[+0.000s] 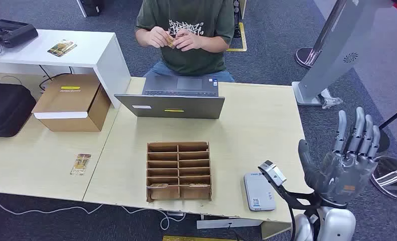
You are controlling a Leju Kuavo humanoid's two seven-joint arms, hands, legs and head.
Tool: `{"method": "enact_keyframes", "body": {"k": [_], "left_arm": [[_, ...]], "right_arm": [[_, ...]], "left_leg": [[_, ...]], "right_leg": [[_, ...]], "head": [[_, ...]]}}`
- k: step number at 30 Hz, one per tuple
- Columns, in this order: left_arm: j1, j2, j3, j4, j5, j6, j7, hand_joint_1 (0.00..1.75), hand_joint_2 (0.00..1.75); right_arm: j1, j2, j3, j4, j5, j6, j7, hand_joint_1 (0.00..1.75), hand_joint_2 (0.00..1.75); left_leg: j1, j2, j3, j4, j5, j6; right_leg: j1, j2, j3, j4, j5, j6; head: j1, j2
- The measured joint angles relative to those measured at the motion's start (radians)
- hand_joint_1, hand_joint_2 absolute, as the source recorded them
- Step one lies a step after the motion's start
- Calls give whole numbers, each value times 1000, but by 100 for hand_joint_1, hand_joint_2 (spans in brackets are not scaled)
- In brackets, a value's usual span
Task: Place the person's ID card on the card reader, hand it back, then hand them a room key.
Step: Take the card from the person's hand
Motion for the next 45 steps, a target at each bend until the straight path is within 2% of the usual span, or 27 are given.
{"method": "enact_keyframes", "body": {"k": [14, 16, 17, 18, 20, 21, 22, 23, 24, 26, 28, 30, 36, 45], "left_arm": [[0, -1, 0, 0, 1, -11, -1, 0, 0], [0, -1, 0, 0, 0, -18, -3, 0, 0], [0, 0, 0, 0, 0, -20, -3, 0, 0], [0, 1, -1, 0, 0, -20, -3, 0, 0], [-2, 3, -3, 0, 0, -19, -3, 0, 0], [-2, 5, -6, 1, 0, -18, -3, 0, 0], [-3, 7, -9, 1, 0, -17, -3, 0, 0], [-3, 10, -13, 2, 0, -16, -3, 0, 0], [-4, 14, -18, 5, 0, -15, -3, 0, 0], [-7, 22, -33, 15, 0, -9, 0, 0, 0], [-7, 30, -47, 26, 0, -3, 3, 0, 0], [-7, 34, -59, 36, 0, 1, 6, 0, 0], [-8, 49, -89, 64, 0, 4, 15, 0, 0], [-9, 69, -124, 93, 0, 2, 33, 0, 0]], "right_arm": [[-2, 6, -10, -2, 0, 0, -13, 0, 175], [-39, -21, -7, 40, 0, 3, 37, 0, 175], [-72, -52, 6, 72, 0, 12, 102, 0, 175], [-118, -101, 34, 112, 0, 30, 211, 0, 175], [-223, -215, 141, 178, 0, 75, 512, 0, 175], [-280, -273, 222, 211, 0, 93, 680, 0, 175], [-330, -318, 309, 243, 0, 101, 814, 0, 175], [-373, -354, 397, 276, 0, 104, 897, 0, 175], [-411, -375, 476, 314, 0, 107, 922, 0, 175], [-479, -392, 583, 399, 0, 112, 853, 0, 175], [-539, -393, 631, 475, 0, 121, 770, 0, 175], [-590, -389, 655, 534, 0, 134, 728, 0, 175], [-717, -357, 697, 680, 0, 183, 675, 0, 175], [-844, -322, 724, 865, 0, 187, 633, 0, 175]], "left_leg": [[0, 0, 0, 0, 0, 0], [0, 0, -1, 0, 0, 0], [0, 0, -2, 0, 1, 1], [-1, 0, -4, 0, 2, 1], [-1, 0, -6, 0, 5, 3], [-2, 1, -6, 0, 7, 4], [-2, 2, -6, 0, 7, 5], [-2, 3, -6, 0, 8, 5], [-2, 3, -5, 0, 8, 4], [-1, 3, -5, 0, 9, 3], [0, 1, -6, 0, 10, 2], [0, 0, -6, 0, 11, 2], [0, 1, -7, 0, 10, 2], [0, 1, -7, 0, 10, 2]], "right_leg": [[0, 0, 0, 0, 0, 0], [0, 0, 1, 0, 1, 0], [0, 0, 1, 0, 1, 1], [0, 0, 1, 0, 3, 2], [-1, 0, -1, 1, 6, 3], [-2, 0, -2, 0, 7, 3], [-2, 1, -3, 0, 8, 3], [-2, 2, -4, 0, 9, 3], [-2, 3, -4, 0, 9, 3], [-2, 3, -4, 1, 10, 3], [-1, 1, -5, 1, 10, 3], [0, 1, -4, 1, 10, 3], [0, 1, -5, 1, 11, 2], [0, 1, -5, 1, 11, 2]], "head": [[0, 0], [0, 0], [0, 0], [0, 0], [0, 0], [2, 0], [3, 0], [4, 0], [4, 0], [3, 0], [3, 0], [4, 0], [4, 0], [4, 0]]}}
